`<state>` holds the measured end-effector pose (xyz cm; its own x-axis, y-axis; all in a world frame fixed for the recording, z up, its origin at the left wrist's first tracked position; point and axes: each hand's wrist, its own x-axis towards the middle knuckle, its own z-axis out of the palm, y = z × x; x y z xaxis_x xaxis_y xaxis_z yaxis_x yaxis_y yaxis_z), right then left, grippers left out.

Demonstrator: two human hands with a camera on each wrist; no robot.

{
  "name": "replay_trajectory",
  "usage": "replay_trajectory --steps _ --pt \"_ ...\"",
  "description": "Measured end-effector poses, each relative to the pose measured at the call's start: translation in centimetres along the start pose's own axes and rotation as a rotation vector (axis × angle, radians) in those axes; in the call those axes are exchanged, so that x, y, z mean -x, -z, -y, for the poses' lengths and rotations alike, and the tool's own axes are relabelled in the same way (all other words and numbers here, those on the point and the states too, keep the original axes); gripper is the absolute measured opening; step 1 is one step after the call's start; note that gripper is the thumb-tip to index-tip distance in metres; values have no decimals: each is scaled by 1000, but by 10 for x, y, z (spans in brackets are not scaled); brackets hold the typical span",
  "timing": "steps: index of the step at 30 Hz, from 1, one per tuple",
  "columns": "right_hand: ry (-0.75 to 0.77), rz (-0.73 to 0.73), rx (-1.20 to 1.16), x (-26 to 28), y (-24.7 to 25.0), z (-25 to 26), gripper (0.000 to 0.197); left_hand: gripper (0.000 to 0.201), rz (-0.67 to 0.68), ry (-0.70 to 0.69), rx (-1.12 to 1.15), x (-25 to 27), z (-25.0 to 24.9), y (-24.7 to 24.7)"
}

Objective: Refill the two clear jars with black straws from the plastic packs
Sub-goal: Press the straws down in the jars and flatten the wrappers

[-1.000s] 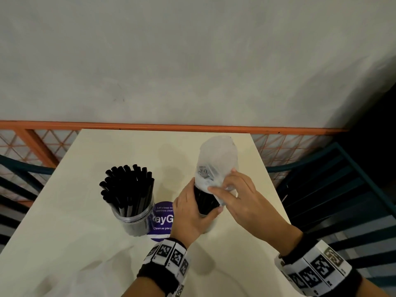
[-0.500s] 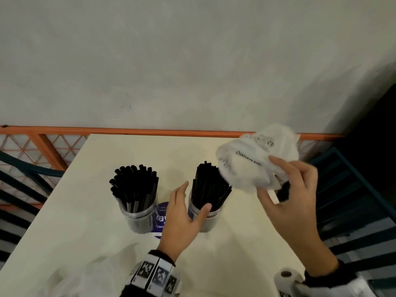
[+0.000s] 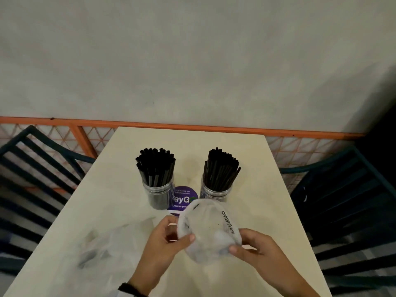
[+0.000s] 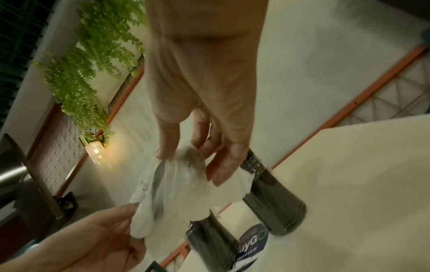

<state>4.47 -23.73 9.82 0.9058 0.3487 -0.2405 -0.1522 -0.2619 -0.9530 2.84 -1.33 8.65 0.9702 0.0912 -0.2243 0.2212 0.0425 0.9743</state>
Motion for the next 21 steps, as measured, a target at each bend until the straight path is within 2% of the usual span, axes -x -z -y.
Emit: replay_trajectory --steps 1,4,6,8,10,11,13,14,16,17,19,21 --pt "3 -48 11 0 -4 -1 9 21 -39 -48 -42 5 2 2" --pt "90 -331 256 -5 -8 -14 33 11 -272 -267 -368 18 11 18" --pt "152 -414 404 -7 -12 -17 39 32 -391 -331 -568 26 15 31" --pt "209 -347 422 -9 -17 -22 39 49 -473 -291 -662 34 22 41" --pt "223 -131 252 -8 -20 -25 20 35 -546 -160 -640 45 29 52" --pt "184 37 107 -7 -20 -25 10 23 -549 -74 -577 52 33 58" --pt "78 281 -49 -5 -18 -29 22 6 -461 70 -358 68 34 70" --pt "52 329 -46 -5 -18 -31 23 2 -373 131 -232 76 34 75" --pt "53 315 -5 -4 -25 -34 18 15 -190 176 -65 89 35 81" --pt "55 287 16 -4 -31 -34 14 24 -153 153 -44 94 36 84" --pt "57 251 52 -5 -44 -32 11 37 -189 89 -63 98 39 91" --pt "86 181 120 -6 -59 -27 19 42 -237 26 -91 100 41 98"
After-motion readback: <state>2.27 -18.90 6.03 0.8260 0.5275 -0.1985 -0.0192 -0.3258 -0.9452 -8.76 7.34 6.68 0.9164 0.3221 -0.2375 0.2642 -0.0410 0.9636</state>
